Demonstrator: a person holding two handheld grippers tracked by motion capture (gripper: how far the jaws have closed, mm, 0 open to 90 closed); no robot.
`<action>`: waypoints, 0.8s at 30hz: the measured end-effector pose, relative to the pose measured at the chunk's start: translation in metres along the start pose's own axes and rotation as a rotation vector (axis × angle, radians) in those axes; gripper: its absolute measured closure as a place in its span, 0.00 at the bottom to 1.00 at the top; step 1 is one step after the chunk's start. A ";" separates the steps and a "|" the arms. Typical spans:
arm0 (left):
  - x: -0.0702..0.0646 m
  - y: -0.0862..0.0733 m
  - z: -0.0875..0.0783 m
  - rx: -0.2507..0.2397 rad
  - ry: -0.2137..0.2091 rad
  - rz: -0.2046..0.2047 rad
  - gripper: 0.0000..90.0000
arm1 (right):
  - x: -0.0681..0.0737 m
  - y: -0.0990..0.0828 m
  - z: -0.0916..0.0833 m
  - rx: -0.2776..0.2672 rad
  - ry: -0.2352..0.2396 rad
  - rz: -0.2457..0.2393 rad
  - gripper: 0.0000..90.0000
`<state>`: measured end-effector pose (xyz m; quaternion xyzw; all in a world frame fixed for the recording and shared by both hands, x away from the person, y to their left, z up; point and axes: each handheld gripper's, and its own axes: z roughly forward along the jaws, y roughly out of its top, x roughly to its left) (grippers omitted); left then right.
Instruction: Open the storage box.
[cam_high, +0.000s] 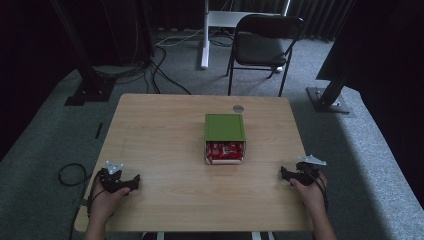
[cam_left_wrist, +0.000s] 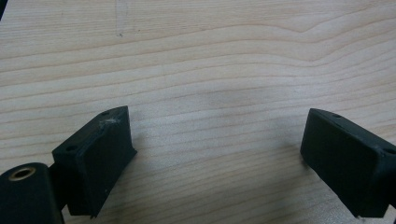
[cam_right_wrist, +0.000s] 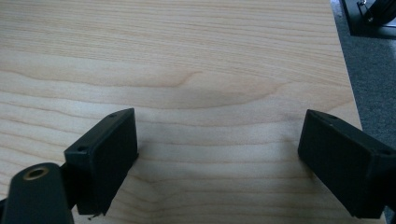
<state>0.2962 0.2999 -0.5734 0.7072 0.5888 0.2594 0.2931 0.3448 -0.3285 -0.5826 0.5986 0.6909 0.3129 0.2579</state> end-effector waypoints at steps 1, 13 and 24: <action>0.000 0.000 0.000 -0.001 -0.001 0.001 0.11 | 0.000 0.000 0.000 0.000 0.000 0.000 0.13; 0.002 0.002 0.001 0.003 -0.029 0.030 0.11 | 0.000 0.000 0.000 0.000 0.001 -0.002 0.13; -0.013 0.008 0.004 0.003 -0.069 0.084 0.16 | 0.000 0.000 0.000 0.000 0.001 -0.001 0.13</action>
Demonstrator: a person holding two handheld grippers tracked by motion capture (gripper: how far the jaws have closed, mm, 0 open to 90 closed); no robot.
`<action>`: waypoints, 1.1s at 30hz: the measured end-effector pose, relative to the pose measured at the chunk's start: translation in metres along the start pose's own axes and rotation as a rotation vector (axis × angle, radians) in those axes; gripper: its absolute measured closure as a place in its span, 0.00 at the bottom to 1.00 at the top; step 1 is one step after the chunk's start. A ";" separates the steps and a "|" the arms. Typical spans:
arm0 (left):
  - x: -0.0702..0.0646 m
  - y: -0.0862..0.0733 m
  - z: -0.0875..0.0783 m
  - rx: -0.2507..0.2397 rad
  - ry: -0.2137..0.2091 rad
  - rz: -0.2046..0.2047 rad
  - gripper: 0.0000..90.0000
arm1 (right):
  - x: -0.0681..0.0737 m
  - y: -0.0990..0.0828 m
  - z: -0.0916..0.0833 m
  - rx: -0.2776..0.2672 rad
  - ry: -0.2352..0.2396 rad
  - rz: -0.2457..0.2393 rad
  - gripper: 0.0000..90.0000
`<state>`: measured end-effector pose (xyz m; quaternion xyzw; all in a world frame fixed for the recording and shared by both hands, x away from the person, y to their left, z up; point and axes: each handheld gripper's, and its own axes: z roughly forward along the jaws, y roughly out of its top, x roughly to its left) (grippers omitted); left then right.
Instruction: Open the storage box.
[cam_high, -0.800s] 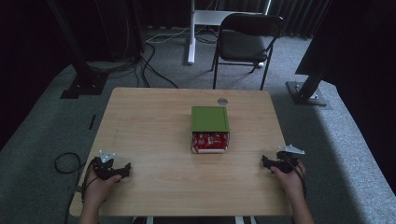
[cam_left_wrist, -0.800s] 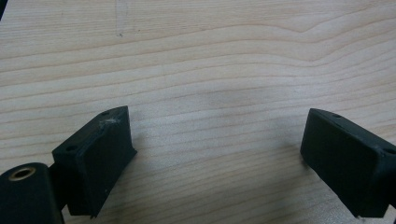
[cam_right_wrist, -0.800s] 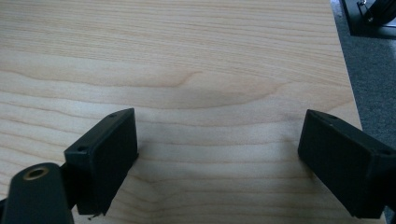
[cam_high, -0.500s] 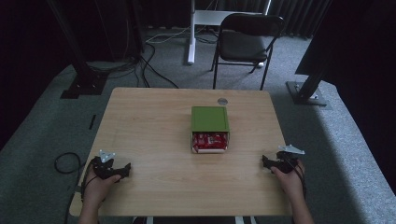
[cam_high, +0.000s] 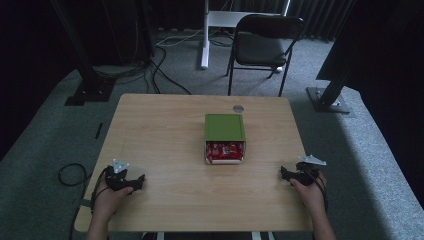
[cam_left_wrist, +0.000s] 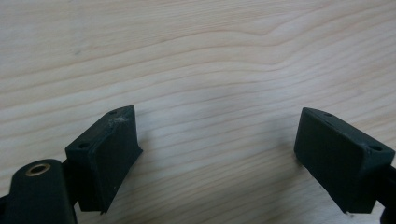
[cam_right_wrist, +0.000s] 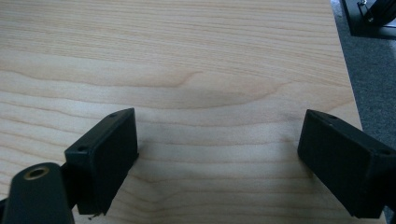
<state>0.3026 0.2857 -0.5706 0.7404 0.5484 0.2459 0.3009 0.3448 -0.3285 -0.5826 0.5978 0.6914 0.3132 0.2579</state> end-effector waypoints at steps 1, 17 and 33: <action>-0.002 0.001 0.000 -0.001 0.001 0.006 0.16 | 0.000 0.000 0.000 0.000 0.000 0.000 0.13; -0.042 0.032 -0.001 -0.022 -0.055 0.146 0.16 | 0.000 0.000 0.000 -0.001 0.003 -0.003 0.13; -0.093 0.062 0.000 -0.070 -0.108 0.314 0.16 | 0.000 0.000 0.000 -0.001 0.004 -0.003 0.13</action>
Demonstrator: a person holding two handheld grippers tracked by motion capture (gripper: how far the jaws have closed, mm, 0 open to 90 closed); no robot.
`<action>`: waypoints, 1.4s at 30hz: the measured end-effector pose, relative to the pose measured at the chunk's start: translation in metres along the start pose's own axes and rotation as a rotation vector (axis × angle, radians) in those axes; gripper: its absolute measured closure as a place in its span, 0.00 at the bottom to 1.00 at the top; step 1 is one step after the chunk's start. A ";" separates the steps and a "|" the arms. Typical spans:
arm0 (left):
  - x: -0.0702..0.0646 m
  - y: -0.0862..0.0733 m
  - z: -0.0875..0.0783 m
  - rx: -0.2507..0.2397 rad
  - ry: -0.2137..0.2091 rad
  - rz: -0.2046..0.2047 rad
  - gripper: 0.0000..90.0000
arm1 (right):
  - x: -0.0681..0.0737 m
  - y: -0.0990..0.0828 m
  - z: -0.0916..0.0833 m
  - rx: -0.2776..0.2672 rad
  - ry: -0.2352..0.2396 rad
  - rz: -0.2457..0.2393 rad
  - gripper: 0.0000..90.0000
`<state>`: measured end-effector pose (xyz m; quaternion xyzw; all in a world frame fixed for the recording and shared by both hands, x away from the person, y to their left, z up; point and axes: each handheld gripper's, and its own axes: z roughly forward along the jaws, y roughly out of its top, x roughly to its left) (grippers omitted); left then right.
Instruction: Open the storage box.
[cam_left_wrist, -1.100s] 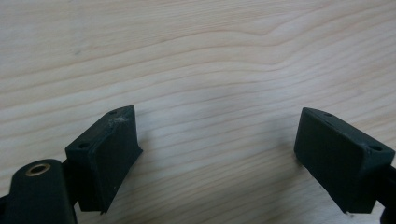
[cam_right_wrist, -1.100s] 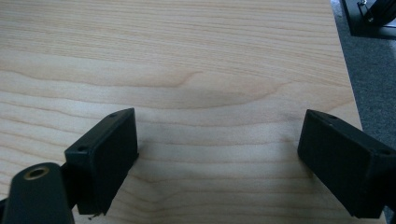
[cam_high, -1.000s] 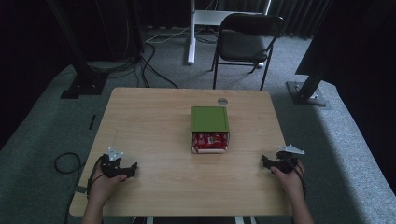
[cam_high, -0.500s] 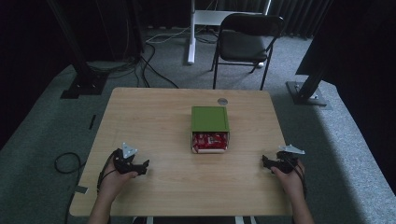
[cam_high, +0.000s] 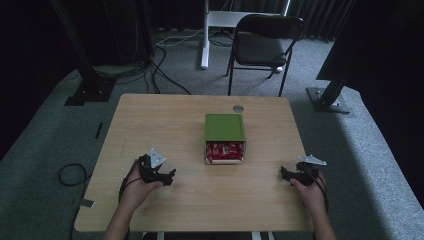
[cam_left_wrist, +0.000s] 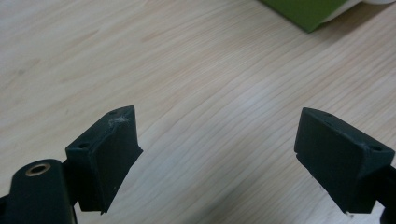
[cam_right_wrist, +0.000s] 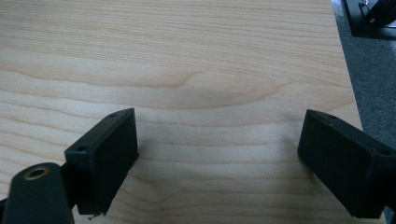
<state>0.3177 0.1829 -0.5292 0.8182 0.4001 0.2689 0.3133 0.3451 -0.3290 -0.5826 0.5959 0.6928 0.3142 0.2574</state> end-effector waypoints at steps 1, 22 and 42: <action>-0.003 0.003 0.000 0.000 -0.002 0.013 0.16 | 0.000 0.000 0.000 0.000 0.000 0.000 0.13; -0.061 0.052 0.002 -0.116 -0.047 0.289 0.16 | 0.000 0.000 0.000 0.000 0.003 -0.003 0.13; -0.106 0.077 0.016 -0.159 -0.070 0.525 0.17 | -0.001 0.000 0.000 -0.001 0.008 -0.008 0.13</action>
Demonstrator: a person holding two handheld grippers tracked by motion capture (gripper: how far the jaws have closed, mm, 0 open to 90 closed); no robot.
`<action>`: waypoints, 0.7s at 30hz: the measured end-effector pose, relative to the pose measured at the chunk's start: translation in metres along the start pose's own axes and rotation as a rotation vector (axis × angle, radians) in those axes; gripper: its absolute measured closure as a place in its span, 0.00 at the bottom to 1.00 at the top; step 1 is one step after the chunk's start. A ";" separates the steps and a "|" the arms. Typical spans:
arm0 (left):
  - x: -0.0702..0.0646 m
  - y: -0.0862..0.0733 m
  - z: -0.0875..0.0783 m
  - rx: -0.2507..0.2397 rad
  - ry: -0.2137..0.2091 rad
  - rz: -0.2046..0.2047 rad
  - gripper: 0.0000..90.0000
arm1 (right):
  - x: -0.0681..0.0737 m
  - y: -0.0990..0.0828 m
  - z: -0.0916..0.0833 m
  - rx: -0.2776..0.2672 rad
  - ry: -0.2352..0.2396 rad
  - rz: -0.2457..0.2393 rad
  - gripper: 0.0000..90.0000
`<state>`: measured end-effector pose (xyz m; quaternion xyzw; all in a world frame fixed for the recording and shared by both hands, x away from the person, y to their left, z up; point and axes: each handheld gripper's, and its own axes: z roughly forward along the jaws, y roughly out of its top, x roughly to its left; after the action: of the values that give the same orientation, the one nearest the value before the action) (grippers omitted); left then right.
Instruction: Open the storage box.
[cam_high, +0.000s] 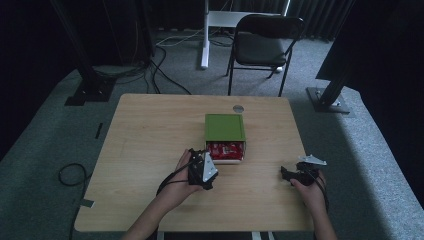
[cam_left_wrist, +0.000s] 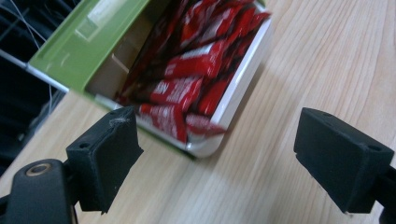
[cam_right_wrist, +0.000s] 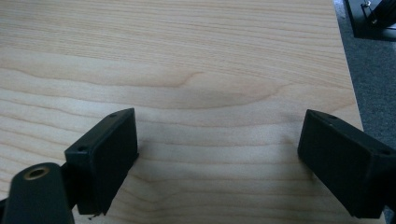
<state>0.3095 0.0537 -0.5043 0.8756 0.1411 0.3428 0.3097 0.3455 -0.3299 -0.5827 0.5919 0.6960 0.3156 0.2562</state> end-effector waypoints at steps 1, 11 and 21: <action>0.000 0.000 0.000 0.000 0.000 0.000 0.17 | 0.000 0.000 0.000 0.000 0.000 0.000 0.13; -0.017 0.017 0.014 0.008 -0.021 0.136 0.17 | 0.000 0.000 0.000 0.000 0.002 -0.002 0.13; -0.029 0.024 0.028 0.036 -0.022 0.238 0.18 | 0.000 0.000 0.000 0.000 0.003 -0.003 0.13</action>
<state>0.3087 0.0100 -0.5197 0.8954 0.0387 0.3648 0.2523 0.3455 -0.3301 -0.5827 0.5905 0.6972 0.3160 0.2556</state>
